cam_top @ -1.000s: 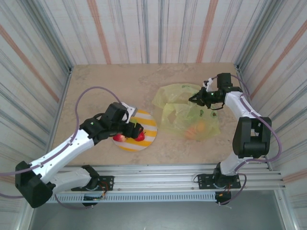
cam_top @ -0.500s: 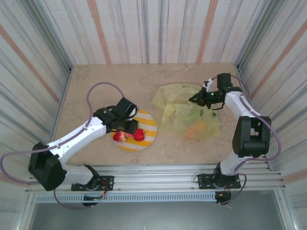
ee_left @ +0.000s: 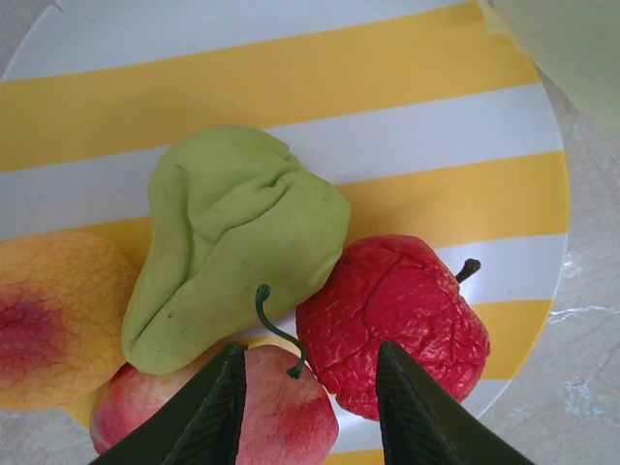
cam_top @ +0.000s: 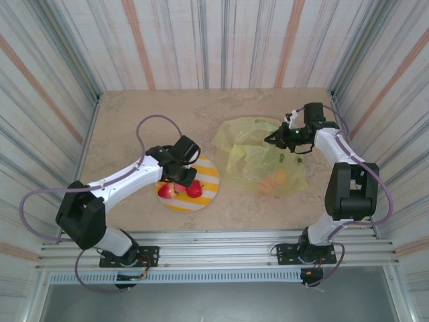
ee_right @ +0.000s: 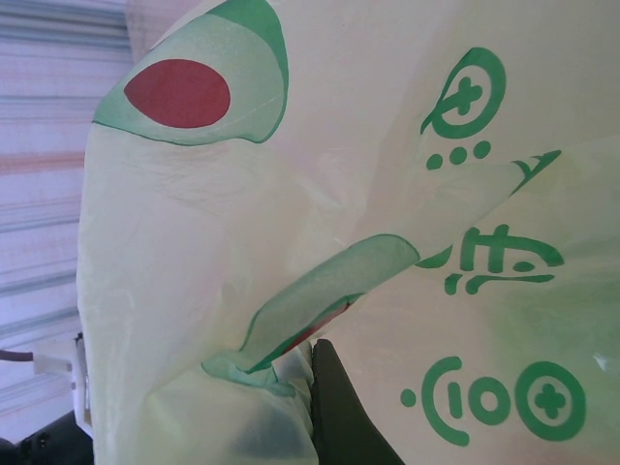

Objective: Place the fruits into the plastic bag

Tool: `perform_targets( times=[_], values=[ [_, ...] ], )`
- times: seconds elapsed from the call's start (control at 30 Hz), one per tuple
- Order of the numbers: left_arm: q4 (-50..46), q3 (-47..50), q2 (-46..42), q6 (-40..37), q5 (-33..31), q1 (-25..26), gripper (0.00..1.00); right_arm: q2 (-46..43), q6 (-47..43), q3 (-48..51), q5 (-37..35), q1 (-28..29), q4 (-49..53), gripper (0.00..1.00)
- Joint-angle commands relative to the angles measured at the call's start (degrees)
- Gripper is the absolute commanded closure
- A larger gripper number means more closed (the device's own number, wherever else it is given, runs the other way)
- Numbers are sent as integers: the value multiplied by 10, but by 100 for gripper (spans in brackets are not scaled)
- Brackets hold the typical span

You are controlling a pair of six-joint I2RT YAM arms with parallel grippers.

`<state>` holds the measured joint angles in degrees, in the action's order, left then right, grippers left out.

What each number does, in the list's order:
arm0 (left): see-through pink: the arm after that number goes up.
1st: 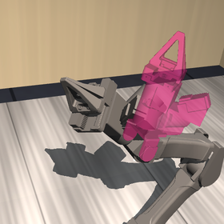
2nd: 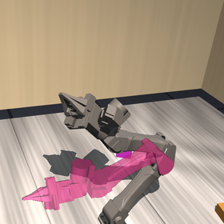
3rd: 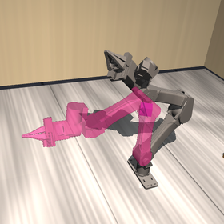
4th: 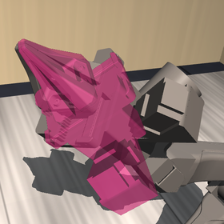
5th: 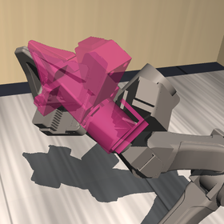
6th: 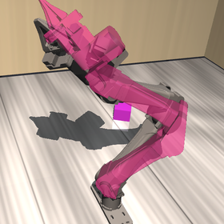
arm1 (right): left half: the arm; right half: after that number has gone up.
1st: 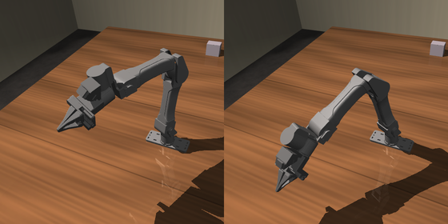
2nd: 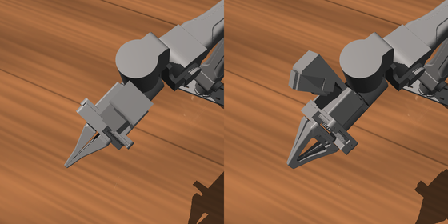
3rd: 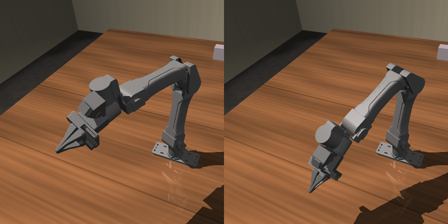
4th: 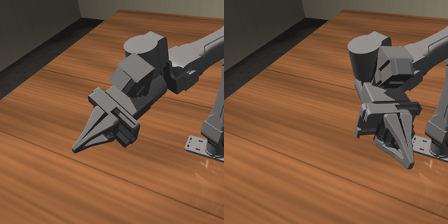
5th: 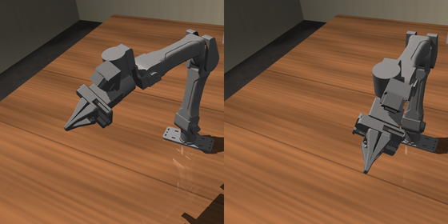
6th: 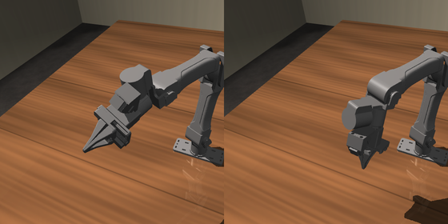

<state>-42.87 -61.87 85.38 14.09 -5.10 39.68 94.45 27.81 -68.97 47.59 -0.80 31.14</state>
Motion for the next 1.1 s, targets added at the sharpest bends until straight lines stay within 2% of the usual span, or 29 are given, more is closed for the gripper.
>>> perform_targets(
  times=[0.0, 0.53, 1.07],
  values=[
    [10, -14, 15, -11, -9, -5, 61, 1, -16, 7, -6, -3, 9, 100],
    [27, -8, 41, -12, -27, -5, 67, 0, -17, 10, -7, -3, 9, 100],
    [22, -8, 41, -13, -46, -6, 82, 1, -17, 11, -7, -3, 10, 100]
  ],
)
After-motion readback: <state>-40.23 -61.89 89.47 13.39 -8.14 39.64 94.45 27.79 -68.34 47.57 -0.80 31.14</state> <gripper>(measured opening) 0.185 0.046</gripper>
